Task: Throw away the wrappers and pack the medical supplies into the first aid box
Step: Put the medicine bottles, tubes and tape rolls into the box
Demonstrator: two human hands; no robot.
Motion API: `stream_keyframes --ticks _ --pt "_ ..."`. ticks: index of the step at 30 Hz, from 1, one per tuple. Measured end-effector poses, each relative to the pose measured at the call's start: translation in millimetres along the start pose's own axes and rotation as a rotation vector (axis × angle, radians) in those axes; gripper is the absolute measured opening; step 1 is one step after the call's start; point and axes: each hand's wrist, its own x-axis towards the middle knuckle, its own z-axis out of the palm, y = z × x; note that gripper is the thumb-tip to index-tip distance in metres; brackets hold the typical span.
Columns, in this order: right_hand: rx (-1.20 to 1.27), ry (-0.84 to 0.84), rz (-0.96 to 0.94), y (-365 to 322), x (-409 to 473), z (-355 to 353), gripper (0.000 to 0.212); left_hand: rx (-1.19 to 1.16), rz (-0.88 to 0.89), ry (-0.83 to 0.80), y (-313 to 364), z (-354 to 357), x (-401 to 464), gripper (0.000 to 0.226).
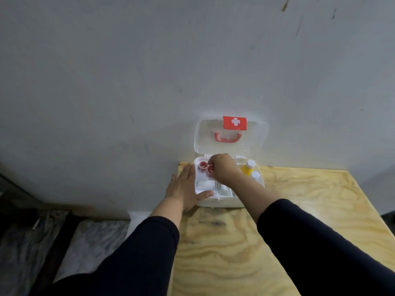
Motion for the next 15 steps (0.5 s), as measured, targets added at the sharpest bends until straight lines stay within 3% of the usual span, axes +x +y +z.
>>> stream_keyframes --ticks 10,15 --pt "0.01 0.008 0.037 -3.3 5.0 10.4 0.023 -0.011 -0.005 0.016 3.3 -3.1 -2.7 0.107" --pt "0.181 0.07 0.038 10.7 -7.1 0.1 0.043 -0.01 -0.011 -0.001 2.2 -6.8 -0.3 0.104"
